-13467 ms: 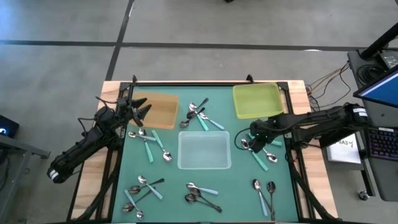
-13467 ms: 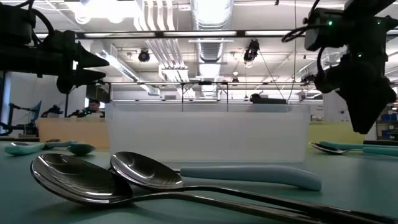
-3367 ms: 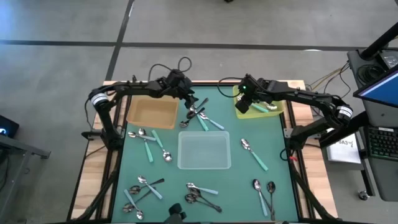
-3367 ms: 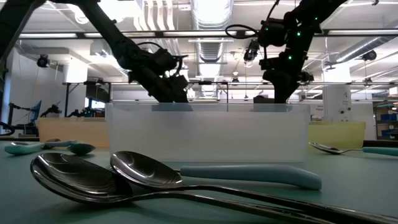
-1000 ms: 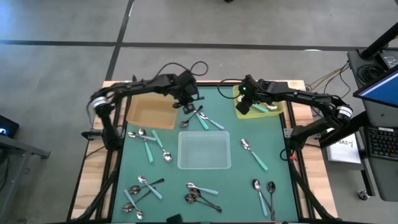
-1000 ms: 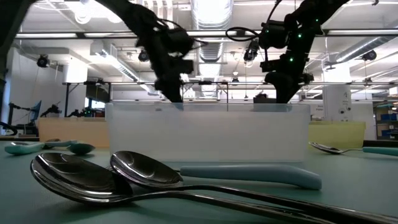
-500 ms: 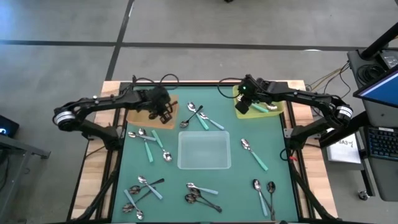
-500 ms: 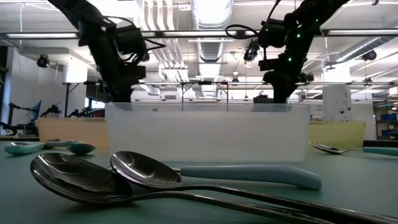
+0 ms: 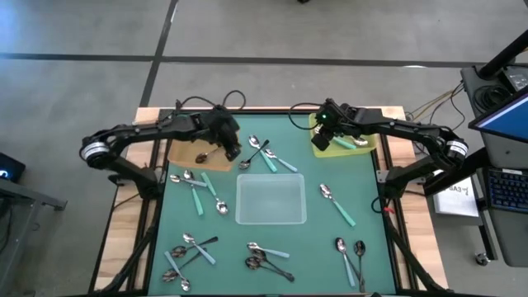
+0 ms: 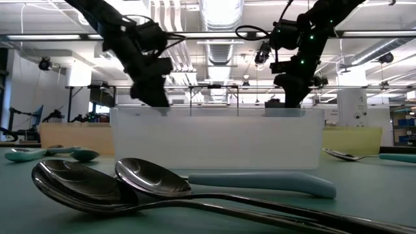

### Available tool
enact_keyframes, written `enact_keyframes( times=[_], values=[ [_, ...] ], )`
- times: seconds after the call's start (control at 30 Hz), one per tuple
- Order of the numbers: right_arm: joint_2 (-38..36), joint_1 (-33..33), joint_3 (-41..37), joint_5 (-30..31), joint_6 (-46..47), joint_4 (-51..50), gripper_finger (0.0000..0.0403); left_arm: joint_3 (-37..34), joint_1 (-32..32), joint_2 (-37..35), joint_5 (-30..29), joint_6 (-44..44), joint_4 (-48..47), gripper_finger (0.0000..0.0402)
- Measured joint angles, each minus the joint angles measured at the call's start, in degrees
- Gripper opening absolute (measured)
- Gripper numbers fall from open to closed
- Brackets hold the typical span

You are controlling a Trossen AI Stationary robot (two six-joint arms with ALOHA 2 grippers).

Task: Sort silverware by color (type)
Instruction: Put the black spoon into the orange bin

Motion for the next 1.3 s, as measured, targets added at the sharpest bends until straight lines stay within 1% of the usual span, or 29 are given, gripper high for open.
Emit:
enact_keyframes(
  times=[0.07, 0.27, 0.43, 0.5, 0.67, 0.83, 0.93, 1.0, 1.3],
  values=[
    [0.0, 0.0, 0.0, 0.0, 0.0, 0.0, 0.0121, 1.02, -0.79, 3.17, 0.49, -0.43, 1.91, 0.0152],
    [0.0, 0.0, 0.0, 0.0, 0.0, 0.0, 0.0121, 5.83, -2.93, 12.86, 0.49, -0.33, 1.63, 0.0136],
    [0.0, 0.0, 0.0, -0.01, 0.0, 0.0, 0.0121, 9.14, -4.16, 17.88, 0.47, 1.08, 0.81, 0.0125],
    [0.0, 0.0, 0.0, -0.01, 0.02, 0.02, 0.0121, 10.05, -4.14, 19.03, -0.39, 1.19, 0.59, 0.0123],
    [0.0, 0.0, 0.0, 0.0, 0.0, 0.09, 0.0121, 11.31, -4.1, 19.76, -3.45, 1.28, 0.58, 0.0123],
    [0.0, 0.0, 0.02, -0.02, 0.0, 0.13, 0.0121, 11.28, -4.13, 19.78, -4.73, 1.27, -0.45, 0.0123],
    [0.0, 0.0, 0.02, -0.02, 0.0, 0.14, 0.0121, 11.26, -4.25, 19.93, -8.45, 1.08, -0.97, 0.0123],
    [0.0, 0.0, 0.02, -0.02, 0.0, 0.16, 0.0121, 11.22, -4.23, 19.97, -9.62, 0.77, -1.59, 0.0123],
    [0.0, 0.0, 0.04, -0.02, 0.0, 0.18, 0.0121, 11.2, -5.98, 20.33, -9.73, -0.91, -1.58, 0.0123]
  ],
)
